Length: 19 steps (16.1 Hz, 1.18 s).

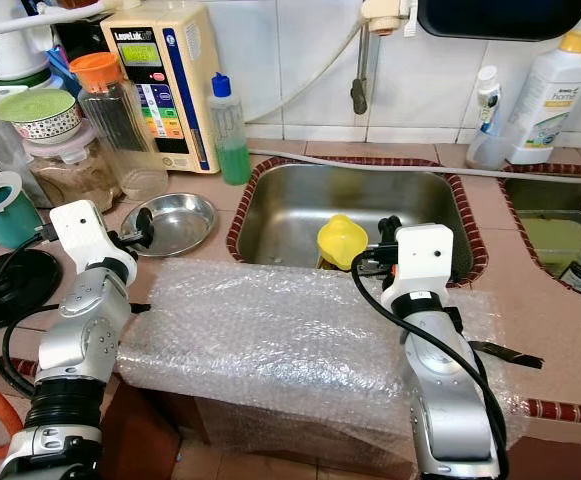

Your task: Kitchen organization

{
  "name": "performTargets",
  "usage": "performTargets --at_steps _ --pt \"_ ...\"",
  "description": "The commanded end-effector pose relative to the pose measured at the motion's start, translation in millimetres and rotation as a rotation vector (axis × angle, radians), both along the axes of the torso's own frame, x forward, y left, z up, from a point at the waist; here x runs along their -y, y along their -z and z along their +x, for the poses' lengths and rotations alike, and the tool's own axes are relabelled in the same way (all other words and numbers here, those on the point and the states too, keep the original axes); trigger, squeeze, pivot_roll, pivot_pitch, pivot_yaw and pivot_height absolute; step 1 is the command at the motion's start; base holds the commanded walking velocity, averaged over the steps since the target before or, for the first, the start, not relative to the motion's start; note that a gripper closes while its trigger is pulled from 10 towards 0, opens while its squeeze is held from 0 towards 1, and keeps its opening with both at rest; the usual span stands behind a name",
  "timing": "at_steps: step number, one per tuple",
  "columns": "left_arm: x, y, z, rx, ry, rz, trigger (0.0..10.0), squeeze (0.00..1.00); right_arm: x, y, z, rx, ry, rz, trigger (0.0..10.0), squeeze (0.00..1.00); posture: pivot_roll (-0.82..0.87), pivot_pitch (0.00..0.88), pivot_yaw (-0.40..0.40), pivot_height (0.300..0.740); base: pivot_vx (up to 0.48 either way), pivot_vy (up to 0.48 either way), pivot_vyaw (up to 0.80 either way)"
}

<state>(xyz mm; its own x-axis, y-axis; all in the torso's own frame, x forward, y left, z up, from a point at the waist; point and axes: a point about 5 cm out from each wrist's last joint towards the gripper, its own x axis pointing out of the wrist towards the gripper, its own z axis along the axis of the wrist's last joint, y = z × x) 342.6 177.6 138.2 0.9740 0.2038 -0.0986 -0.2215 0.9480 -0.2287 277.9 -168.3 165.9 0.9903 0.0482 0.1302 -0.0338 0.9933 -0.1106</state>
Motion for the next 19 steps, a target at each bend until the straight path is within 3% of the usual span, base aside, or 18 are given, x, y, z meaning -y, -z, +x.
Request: performTargets --at_steps 1,6,8,11,14,16,19 --pt "-2.8 0.0 0.4 -0.012 -0.017 0.005 10.0 0.00 -3.4 -5.5 -0.3 0.016 -0.017 0.005 10.0 0.00 -0.06 0.000 0.115 0.740 0.000 0.000 0.00" --pt "-2.8 0.0 0.4 -0.012 -0.017 0.005 10.0 0.00 -3.4 -5.5 -0.3 0.016 -0.017 0.005 10.0 0.00 -0.06 0.000 0.115 0.740 0.000 0.000 0.00" --pt "17.0 -12.9 31.6 0.001 0.076 0.014 10.0 0.00 -24.5 -16.2 -2.2 0.060 -0.192 0.022 10.0 0.00 -0.09 0.000 0.132 0.740 0.000 0.000 0.00" --pt "7.4 -14.7 26.7 0.016 0.018 0.012 10.0 0.00 -13.1 -18.8 0.7 0.074 -0.134 0.022 10.0 0.00 -0.08 0.000 0.135 0.740 0.000 0.000 0.00" --pt "5.3 -12.7 27.7 0.026 0.016 0.022 10.0 0.00 -13.4 -20.6 1.6 0.077 -0.150 0.035 10.0 0.00 -0.07 0.000 0.133 0.740 0.000 0.000 0.00" --pt "14.0 -13.9 22.4 0.056 0.073 0.027 10.0 0.00 -19.8 -21.1 0.4 0.072 -0.211 0.032 10.0 0.00 -0.07 0.000 0.130 0.740 0.000 0.000 0.00" --pt "35.0 -13.0 2.3 0.118 0.225 0.107 10.0 0.00 -17.9 -20.4 0.7 0.084 -0.179 0.020 10.0 0.00 -0.06 0.000 0.134 0.740 0.000 0.000 0.00"
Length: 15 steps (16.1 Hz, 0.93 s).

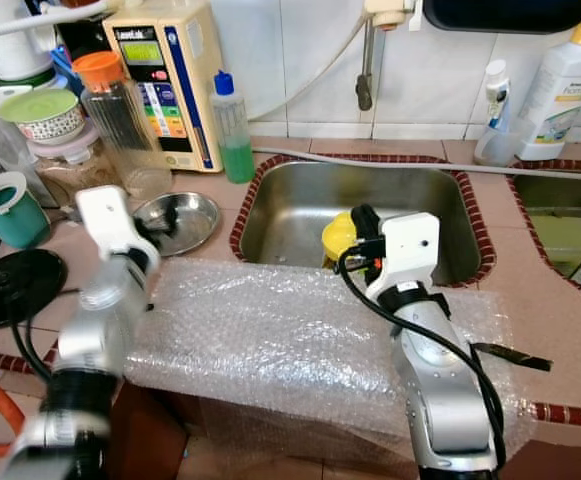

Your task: Kitchen organization

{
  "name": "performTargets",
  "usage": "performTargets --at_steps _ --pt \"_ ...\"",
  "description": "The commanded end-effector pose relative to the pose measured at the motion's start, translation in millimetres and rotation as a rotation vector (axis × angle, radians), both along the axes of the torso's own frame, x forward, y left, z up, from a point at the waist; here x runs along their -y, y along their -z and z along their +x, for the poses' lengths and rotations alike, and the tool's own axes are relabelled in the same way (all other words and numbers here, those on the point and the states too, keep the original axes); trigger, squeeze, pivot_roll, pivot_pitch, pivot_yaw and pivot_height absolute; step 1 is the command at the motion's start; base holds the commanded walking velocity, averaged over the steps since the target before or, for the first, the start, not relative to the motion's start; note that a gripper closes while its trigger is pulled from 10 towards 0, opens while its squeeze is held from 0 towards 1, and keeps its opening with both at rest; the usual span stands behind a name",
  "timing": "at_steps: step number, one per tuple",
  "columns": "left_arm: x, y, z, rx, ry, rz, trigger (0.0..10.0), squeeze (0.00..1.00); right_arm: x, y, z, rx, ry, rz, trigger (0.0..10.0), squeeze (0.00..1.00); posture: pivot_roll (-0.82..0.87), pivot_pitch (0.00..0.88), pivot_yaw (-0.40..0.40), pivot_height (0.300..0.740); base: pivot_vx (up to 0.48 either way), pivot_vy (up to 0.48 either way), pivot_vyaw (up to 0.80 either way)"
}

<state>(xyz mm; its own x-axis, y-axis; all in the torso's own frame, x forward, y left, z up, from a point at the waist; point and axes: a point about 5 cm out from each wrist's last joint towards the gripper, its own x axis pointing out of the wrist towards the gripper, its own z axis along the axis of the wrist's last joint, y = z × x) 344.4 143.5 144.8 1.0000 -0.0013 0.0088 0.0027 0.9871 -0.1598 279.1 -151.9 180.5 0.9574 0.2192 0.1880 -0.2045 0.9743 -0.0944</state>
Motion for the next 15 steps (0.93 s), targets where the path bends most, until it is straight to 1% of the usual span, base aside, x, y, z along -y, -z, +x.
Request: performTargets --at_steps 1,3,4,5,6,7,9,10,13,14,15 --pt "7.9 -2.9 -7.8 0.020 0.062 0.036 10.0 0.00 -1.8 -5.0 0.3 0.041 0.012 -0.043 10.0 0.00 -0.05 0.000 0.132 0.740 0.000 0.000 0.00" --pt "21.5 5.7 -27.8 0.026 0.178 0.098 10.0 0.00 2.3 -1.3 1.8 0.056 0.082 -0.095 10.0 0.00 -0.05 0.000 0.123 0.740 0.000 0.000 0.00" --pt "21.8 6.5 -31.6 0.032 0.192 0.119 10.0 0.00 4.1 0.9 0.7 0.051 0.096 -0.099 10.0 0.00 -0.05 0.000 0.123 0.740 0.000 0.000 0.00" --pt "19.4 8.8 -42.2 0.026 0.227 0.146 10.0 0.00 11.1 7.0 -6.6 0.036 0.125 -0.109 10.0 0.00 -0.05 0.000 0.120 0.740 0.000 0.000 0.00" --pt "18.7 9.1 -44.3 0.022 0.233 0.148 10.0 0.00 12.4 7.8 -8.4 0.034 0.126 -0.112 10.0 0.00 -0.05 0.000 0.119 0.740 0.000 0.000 0.00" --pt "13.8 10.6 -52.5 0.016 0.248 0.167 10.0 0.00 19.1 7.5 -15.8 0.033 0.144 -0.120 10.0 0.00 -0.06 0.000 0.116 0.740 0.000 0.000 0.00" --pt "7.2 16.9 -59.8 -0.013 0.230 0.205 10.0 0.00 28.0 7.9 -23.1 0.032 0.183 -0.160 10.0 0.00 -0.07 0.000 0.115 0.740 0.000 0.000 0.00" --pt "1.7 22.9 -67.9 -0.039 0.200 0.210 10.0 0.00 35.4 7.3 -30.2 0.030 0.231 -0.178 10.0 0.00 -0.07 0.000 0.114 0.740 0.000 0.000 0.00" --pt "-5.6 24.6 -77.5 -0.060 0.157 0.209 10.0 0.00 34.7 6.9 -42.5 0.023 0.240 -0.193 10.0 0.00 -0.08 0.000 0.110 0.740 0.000 0.000 0.00" --pt "-7.3 20.9 -77.1 -0.054 0.159 0.216 10.0 0.00 33.1 5.1 -45.2 0.020 0.230 -0.201 10.0 0.00 -0.08 0.000 0.114 0.740 0.000 0.000 0.00" --pt "-7.3 18.0 -76.9 -0.045 0.171 0.198 10.0 0.00 30.5 2.6 -48.1 0.024 0.206 -0.210 10.0 0.00 -0.09 0.000 0.115 0.740 0.000 0.000 0.00"
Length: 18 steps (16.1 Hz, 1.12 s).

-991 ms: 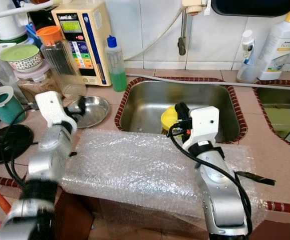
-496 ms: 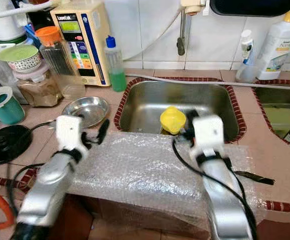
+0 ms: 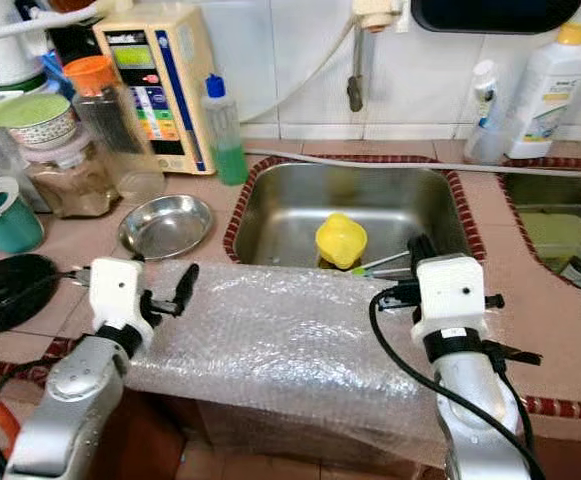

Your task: Kitchen organization

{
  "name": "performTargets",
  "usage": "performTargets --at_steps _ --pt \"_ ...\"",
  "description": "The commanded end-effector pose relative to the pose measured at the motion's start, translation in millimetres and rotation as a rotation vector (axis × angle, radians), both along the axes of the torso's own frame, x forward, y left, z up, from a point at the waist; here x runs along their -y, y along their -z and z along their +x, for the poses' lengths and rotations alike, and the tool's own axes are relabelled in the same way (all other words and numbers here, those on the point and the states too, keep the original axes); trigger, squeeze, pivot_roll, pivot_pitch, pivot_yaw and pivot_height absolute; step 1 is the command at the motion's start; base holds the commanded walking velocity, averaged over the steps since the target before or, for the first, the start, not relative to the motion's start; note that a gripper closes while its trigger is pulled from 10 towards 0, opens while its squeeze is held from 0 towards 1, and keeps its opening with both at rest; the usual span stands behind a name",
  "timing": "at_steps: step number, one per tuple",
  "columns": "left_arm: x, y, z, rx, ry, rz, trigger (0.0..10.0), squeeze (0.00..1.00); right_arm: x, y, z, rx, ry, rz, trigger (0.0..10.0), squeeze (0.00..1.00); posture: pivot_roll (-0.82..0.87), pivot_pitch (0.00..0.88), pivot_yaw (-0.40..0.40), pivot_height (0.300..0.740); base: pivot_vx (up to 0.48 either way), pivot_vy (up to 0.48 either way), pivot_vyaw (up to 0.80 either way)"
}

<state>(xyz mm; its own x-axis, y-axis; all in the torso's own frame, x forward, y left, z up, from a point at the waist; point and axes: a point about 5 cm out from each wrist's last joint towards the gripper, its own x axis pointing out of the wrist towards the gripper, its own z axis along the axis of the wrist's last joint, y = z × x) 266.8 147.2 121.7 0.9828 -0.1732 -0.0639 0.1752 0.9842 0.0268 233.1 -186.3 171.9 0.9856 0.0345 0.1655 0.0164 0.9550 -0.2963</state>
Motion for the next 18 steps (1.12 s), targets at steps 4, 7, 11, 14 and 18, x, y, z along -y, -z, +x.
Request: performTargets --at_steps 4,7,11,14,18 --pt "4.4 -10.7 5.6 0.018 -0.006 -0.033 10.0 0.00 -3.7 -9.4 -1.3 -0.001 -0.038 0.013 10.0 0.00 -0.08 0.000 0.114 0.740 0.000 0.000 0.00" --pt "12.4 -20.3 12.2 0.031 -0.016 -0.061 10.0 0.00 -5.0 -10.4 2.4 -0.024 -0.070 -0.001 10.0 0.00 -0.08 0.000 0.122 0.740 0.000 0.000 -0.50" --pt "16.2 -29.5 23.4 0.065 -0.060 -0.113 10.0 0.00 -8.1 -14.8 11.9 0.000 -0.046 0.029 10.0 0.00 -0.07 0.000 0.114 0.740 0.000 0.000 -0.79" --pt "14.2 -28.7 23.2 0.059 -0.077 -0.124 10.0 0.00 -12.0 -16.0 17.5 0.016 -0.023 0.076 10.0 0.00 -0.07 0.000 0.104 0.740 0.000 0.000 -0.27" --pt "11.5 -30.8 24.9 0.064 -0.115 -0.130 10.0 0.00 -11.6 -18.1 25.8 0.035 0.019 0.112 10.0 0.00 -0.06 0.000 0.098 0.740 0.000 0.000 0.00"
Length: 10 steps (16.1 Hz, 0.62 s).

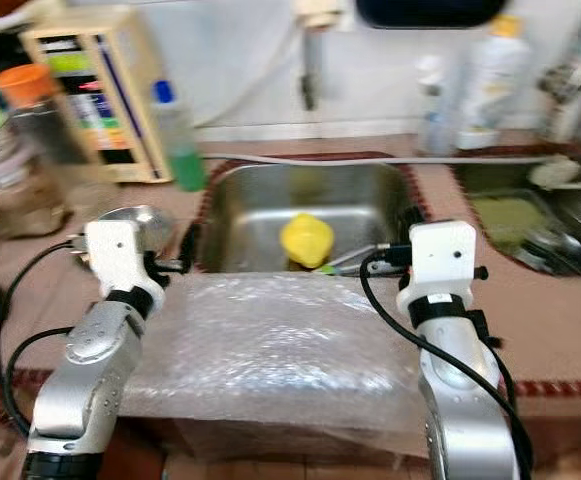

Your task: Kitchen organization

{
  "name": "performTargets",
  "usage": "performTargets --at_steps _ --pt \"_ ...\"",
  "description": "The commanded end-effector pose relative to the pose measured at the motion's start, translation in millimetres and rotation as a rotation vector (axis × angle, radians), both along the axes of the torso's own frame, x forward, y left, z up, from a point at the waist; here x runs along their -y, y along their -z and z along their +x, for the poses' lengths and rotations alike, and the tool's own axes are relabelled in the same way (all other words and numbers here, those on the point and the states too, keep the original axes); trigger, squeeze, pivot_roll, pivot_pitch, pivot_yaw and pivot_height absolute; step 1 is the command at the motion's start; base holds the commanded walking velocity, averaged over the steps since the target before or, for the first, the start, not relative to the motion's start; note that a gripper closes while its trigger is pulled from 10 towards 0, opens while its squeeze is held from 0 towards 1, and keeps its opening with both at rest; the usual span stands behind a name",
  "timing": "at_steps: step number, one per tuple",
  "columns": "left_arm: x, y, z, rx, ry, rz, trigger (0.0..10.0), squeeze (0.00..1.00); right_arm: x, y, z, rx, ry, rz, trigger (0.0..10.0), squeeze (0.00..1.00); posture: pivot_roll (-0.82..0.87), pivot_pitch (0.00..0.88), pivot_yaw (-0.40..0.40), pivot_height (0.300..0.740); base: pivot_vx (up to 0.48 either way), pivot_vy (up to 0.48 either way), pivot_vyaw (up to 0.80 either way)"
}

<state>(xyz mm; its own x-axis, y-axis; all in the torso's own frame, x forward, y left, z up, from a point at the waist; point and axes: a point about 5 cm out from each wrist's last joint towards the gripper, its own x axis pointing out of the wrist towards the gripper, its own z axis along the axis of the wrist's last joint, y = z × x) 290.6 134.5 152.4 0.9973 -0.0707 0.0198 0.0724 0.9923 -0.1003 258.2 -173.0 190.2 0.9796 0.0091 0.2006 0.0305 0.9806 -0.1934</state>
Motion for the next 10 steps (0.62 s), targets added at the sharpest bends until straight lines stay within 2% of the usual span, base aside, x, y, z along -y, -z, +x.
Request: performTargets --at_steps 1,5,6,10 --pt "-2.0 -0.2 0.9 -0.004 -0.013 0.005 10.0 0.00 1.5 0.4 1.4 0.003 0.017 0.009 10.0 0.00 -0.05 0.000 0.097 0.740 0.000 0.000 0.00" --pt "-8.7 2.9 1.0 -0.018 -0.041 0.008 10.0 0.00 -0.4 -1.0 6.3 0.018 0.027 0.018 10.0 0.00 -0.04 0.000 0.096 0.740 0.000 0.000 0.00" --pt "-14.3 5.7 2.3 -0.035 -0.080 -0.002 10.0 0.00 -2.2 -2.4 8.8 0.028 0.018 0.014 10.0 0.00 -0.04 0.000 0.093 0.740 0.000 0.000 0.00" --pt "-25.4 6.8 11.6 -0.054 -0.154 -0.024 10.0 0.00 -12.4 -9.5 15.4 0.050 -0.076 0.019 10.0 0.00 -0.03 0.000 0.089 0.740 0.000 0.000 0.00"
